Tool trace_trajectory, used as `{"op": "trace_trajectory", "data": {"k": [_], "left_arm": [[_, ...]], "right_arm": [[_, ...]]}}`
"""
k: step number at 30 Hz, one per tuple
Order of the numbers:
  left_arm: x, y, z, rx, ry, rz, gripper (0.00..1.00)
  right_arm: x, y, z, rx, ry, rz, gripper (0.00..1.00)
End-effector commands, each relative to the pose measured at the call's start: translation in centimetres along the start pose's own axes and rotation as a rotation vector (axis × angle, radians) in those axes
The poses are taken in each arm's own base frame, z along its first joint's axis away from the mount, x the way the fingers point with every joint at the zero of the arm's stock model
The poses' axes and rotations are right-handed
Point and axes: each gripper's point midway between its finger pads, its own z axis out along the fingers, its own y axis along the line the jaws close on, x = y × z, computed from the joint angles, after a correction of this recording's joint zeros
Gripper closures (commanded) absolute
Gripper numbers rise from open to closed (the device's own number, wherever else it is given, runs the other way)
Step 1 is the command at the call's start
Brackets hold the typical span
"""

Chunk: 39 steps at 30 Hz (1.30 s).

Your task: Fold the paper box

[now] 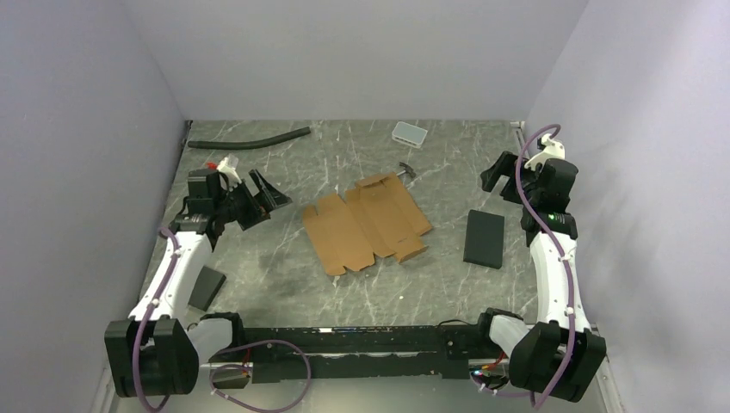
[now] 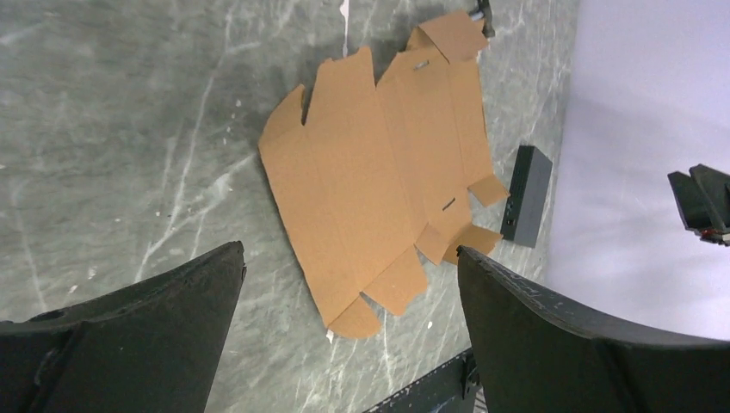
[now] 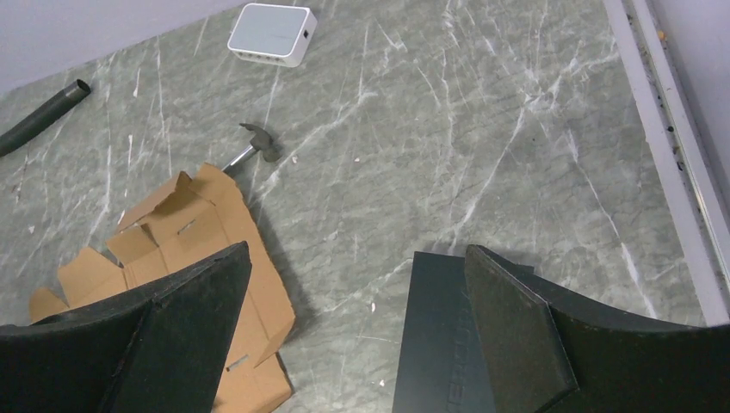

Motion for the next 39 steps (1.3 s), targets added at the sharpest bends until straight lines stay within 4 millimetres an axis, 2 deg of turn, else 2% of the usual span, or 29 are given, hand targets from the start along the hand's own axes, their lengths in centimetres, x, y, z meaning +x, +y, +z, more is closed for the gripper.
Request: {"op": "trace_trajectory", "data": {"k": [1,7,11,15,19,22,25,32,34,39], "left_arm": [[-0.3,-1.6,0.9,0.059,0.013,0.036,0.01],[0.6,-2.7,2.0,0.01,0.049,0.176,0.01],[1.0,-4.8,2.8,0.015,0.097,0.349,0.01],[1.7,-6.8,4.2,0.104,0.203,0.521,0.01],[1.5,-7.9,6.2,0.119,0.222,0.645,0.01],[1.2,-9.8,7.8,0.13,0.196,0.791,0.01],[2.0,-11.3,10.4,0.18,0.199,0.982,0.01],[3.5,-10.9,17.1,0.189,0.221,1.18,0.0],[3.9,-10.3,19.5,0.198,0.239,1.203,0.12],[3.8,-10.1,24.1,0.187,0.282,1.168,0.27]], "right_arm": [[-1.1,0.6,0.1,-0.037,-0.036,-0.016,0.0],[0.4,1.8,0.3,-0.148,-0.001,-0.097,0.0],[3.1,5.3,-0.7,-0.439,0.045,-0.31,0.0],[6.4,8.3,-3.0,-0.744,0.07,-0.485,0.0],[8.1,8.8,-3.6,-0.823,0.103,-0.496,0.0],[8.7,8.7,-3.5,-0.833,0.12,-0.505,0.0],[8.9,8.8,-3.6,-0.842,0.13,-0.517,0.0],[9.5,9.1,-3.7,-0.864,0.144,-0.554,0.0],[9.6,9.1,-3.7,-0.867,0.148,-0.557,0.0],[9.9,9.2,-3.5,-0.87,0.158,-0.558,0.0]]}}
